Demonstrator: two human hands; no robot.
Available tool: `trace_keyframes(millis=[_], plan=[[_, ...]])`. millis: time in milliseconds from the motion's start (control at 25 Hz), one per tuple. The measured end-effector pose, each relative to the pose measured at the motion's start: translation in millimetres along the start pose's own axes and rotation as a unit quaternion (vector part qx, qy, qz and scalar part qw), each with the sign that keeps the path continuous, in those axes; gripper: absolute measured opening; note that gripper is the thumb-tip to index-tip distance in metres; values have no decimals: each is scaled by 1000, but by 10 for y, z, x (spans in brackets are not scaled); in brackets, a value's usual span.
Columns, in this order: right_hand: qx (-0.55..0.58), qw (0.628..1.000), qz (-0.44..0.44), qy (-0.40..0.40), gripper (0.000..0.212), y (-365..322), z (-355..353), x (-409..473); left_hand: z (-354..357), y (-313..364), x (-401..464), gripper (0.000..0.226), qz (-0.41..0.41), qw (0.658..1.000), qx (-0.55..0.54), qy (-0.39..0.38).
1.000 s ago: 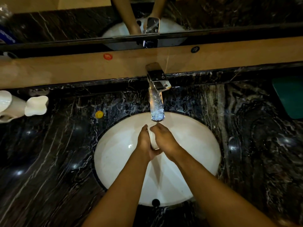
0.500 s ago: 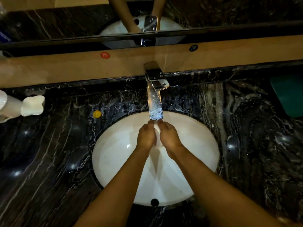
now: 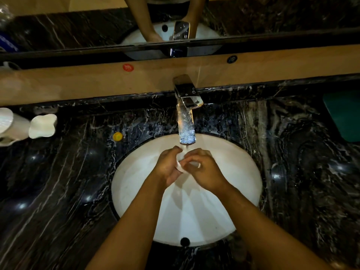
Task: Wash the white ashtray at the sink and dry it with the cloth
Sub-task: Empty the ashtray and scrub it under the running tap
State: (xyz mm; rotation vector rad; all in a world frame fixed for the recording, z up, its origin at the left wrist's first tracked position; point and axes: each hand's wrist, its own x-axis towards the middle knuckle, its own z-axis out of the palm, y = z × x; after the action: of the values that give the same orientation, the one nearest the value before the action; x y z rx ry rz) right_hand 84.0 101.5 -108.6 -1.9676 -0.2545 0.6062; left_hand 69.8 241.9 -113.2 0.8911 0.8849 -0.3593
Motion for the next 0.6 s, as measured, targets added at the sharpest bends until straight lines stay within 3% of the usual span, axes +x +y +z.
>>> trace_keyframes(millis=[120,200,280,360,400,480,600], plan=[[59,979,101,165,40,64,-22,8,11,-91,38,25,43,998,-4,50],[158,959,211,104,56,30,-34,44,39,-153,52,18,75,994,-10,73],[259,926,273,-29,43,-79,-15,53,61,-172,39,10,117,989,7,93],[279,924,258,-36,30,-165,10,68,50,-198,77,7,172,976,54,122],[246,939,241,-6,27,-201,26,72,45,-205,93,11,189,969,85,132],[50,979,187,69,20,-226,46,79,32,-230,117,21,177,968,120,133],[-225,966,92,89,22,-231,58,43,81,-259,107,12,62,993,15,100]])
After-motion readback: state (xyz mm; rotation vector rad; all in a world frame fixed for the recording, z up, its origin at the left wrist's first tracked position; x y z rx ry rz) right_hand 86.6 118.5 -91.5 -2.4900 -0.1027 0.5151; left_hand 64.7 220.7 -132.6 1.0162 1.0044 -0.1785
